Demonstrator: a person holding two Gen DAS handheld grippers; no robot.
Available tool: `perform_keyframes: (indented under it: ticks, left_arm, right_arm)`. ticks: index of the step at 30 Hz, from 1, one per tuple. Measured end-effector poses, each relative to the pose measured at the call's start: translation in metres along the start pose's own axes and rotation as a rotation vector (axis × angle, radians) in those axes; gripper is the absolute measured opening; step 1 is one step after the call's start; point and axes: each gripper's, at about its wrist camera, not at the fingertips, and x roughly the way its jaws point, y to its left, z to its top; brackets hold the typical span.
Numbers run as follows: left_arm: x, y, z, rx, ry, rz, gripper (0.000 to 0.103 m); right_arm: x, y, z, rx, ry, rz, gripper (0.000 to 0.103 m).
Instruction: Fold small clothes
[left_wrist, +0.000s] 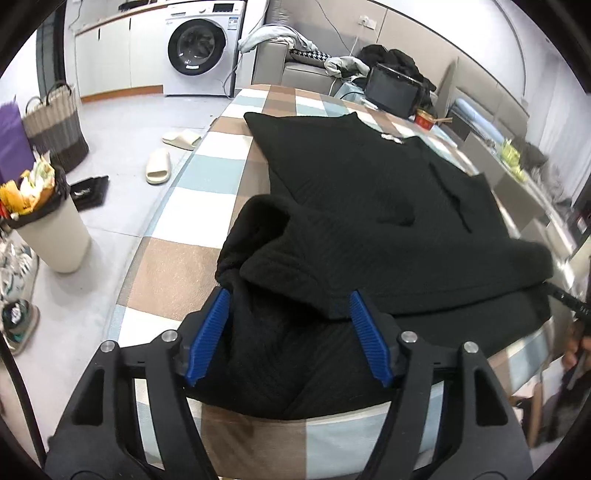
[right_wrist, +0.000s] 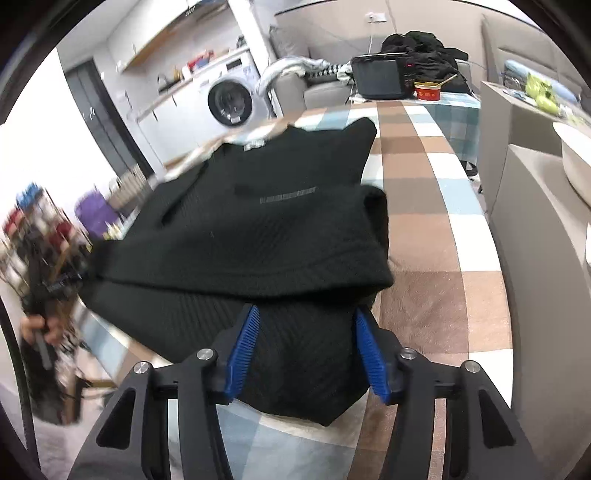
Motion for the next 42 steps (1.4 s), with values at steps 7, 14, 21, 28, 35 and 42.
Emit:
perform_keyframes:
  ticks: [7, 14, 21, 28, 35, 42]
  left_arm:
    - [-0.004, -0.006, 0.011, -0.017, -0.010, -0.054, 0.065]
    - [-0.005, -0.019, 0.019, 0.006, -0.020, -0.074, 0.065]
    - [0.000, -0.011, 0.022, -0.006, -0.017, 0.002, 0.065]
    - [-0.003, -0.004, 0.033, 0.011, -0.083, 0.000, 0.065]
    - [0.035, -0.011, 0.039, 0.026, 0.014, 0.007, 0.037]
    - [0.025, -0.009, 0.040, 0.011, -0.031, -0.052, 0.010]
  right_arm:
    - [-0.002, -0.010, 0.015, 0.075, -0.048, 0.049, 0.055]
    - [-0.005, -0.009, 0.023, 0.101, -0.088, 0.097, 0.055]
    - [-0.009, 0.005, 0.028, 0.061, -0.089, 0.138, 0.055]
    - [-0.005, 0.002, 0.025, 0.057, -0.065, 0.113, 0.055]
    - [-0.010, -0.006, 0.019, 0.057, -0.053, 0.071, 0.055]
    - [-0.012, -0.019, 0.024, 0.098, -0.055, 0.087, 0.055]
